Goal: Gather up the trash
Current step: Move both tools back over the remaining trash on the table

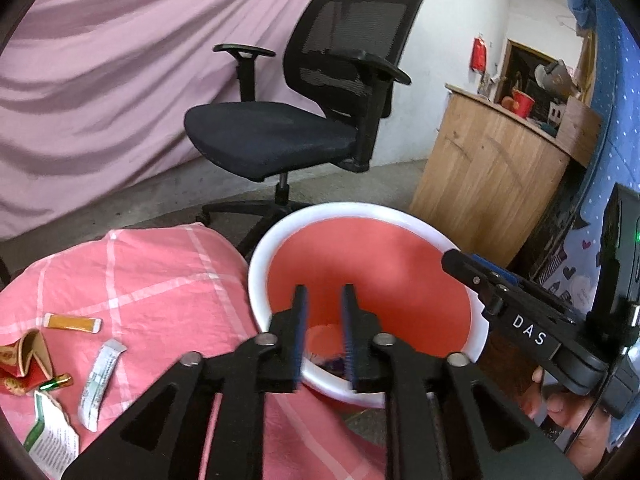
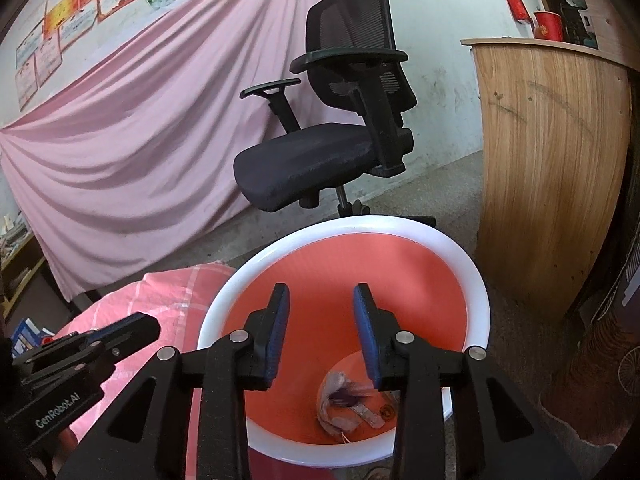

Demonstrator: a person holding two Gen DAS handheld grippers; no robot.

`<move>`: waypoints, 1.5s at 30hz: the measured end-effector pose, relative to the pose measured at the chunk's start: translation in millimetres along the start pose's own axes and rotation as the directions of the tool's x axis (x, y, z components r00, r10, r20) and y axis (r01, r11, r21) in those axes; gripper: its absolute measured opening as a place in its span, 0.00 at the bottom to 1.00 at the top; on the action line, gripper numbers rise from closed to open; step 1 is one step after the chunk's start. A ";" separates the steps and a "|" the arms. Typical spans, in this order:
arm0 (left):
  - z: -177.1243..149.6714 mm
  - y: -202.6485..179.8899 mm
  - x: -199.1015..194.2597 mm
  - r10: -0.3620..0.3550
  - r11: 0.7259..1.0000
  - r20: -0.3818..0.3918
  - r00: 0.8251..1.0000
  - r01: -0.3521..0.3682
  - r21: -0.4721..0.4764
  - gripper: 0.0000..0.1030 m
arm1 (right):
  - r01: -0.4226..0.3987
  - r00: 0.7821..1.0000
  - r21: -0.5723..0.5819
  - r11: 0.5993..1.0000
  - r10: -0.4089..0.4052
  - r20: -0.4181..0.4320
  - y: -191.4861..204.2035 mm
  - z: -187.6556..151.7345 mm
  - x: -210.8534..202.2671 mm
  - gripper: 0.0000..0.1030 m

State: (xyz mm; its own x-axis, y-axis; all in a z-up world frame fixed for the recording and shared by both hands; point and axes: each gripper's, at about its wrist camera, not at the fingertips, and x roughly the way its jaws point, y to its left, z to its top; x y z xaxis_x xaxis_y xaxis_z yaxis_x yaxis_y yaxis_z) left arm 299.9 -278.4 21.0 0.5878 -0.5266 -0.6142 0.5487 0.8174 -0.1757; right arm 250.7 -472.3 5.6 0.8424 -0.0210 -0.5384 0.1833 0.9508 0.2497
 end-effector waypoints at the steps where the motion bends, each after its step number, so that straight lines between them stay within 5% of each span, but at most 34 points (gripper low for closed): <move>1: -0.1 2.2 -4.0 0.008 1.000 0.013 1.000 -0.008 -0.008 0.25 | -0.001 1.000 -0.003 1.000 0.001 0.004 0.7 0.0 -0.5 0.32; 10: 0.8 16.0 -40.3 0.124 0.992 0.125 0.984 -0.118 -0.053 0.51 | -0.022 0.996 -0.024 0.999 0.024 0.088 10.8 2.4 -12.9 0.51; 17: -8.9 34.7 -76.8 0.268 0.962 0.229 0.936 -0.250 -0.105 0.94 | -0.057 0.975 -0.038 0.998 0.064 0.211 26.0 6.4 -31.4 0.88; 19: -14.0 39.5 -88.5 0.306 0.952 0.265 0.915 -0.283 -0.120 0.96 | -0.051 0.969 -0.040 0.998 0.059 0.240 32.0 6.6 -35.9 1.00; 34: -53.4 83.2 -171.0 0.497 0.867 0.415 0.762 -0.422 -0.265 0.98 | -0.159 0.873 -0.252 0.955 0.255 0.416 108.4 -4.3 -76.9 1.00; 41: -83.1 98.9 -204.0 0.599 0.801 0.447 0.664 -0.497 -0.334 0.98 | -0.209 0.845 -0.349 0.913 0.349 0.406 147.2 -15.4 -81.2 1.00; 45: -96.5 108.7 -215.0 0.628 0.779 0.442 0.641 -0.519 -0.352 0.98 | -0.216 0.832 -0.398 0.892 0.381 0.404 163.7 -23.5 -83.1 1.00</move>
State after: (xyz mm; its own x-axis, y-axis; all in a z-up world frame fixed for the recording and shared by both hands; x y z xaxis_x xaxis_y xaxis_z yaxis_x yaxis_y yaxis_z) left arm 175.8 -53.8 59.7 0.9839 0.0721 -0.1637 -0.0875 0.9922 -0.0887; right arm 198.8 -307.7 72.3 0.9751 0.2200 -0.0273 -0.2195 0.9754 0.0188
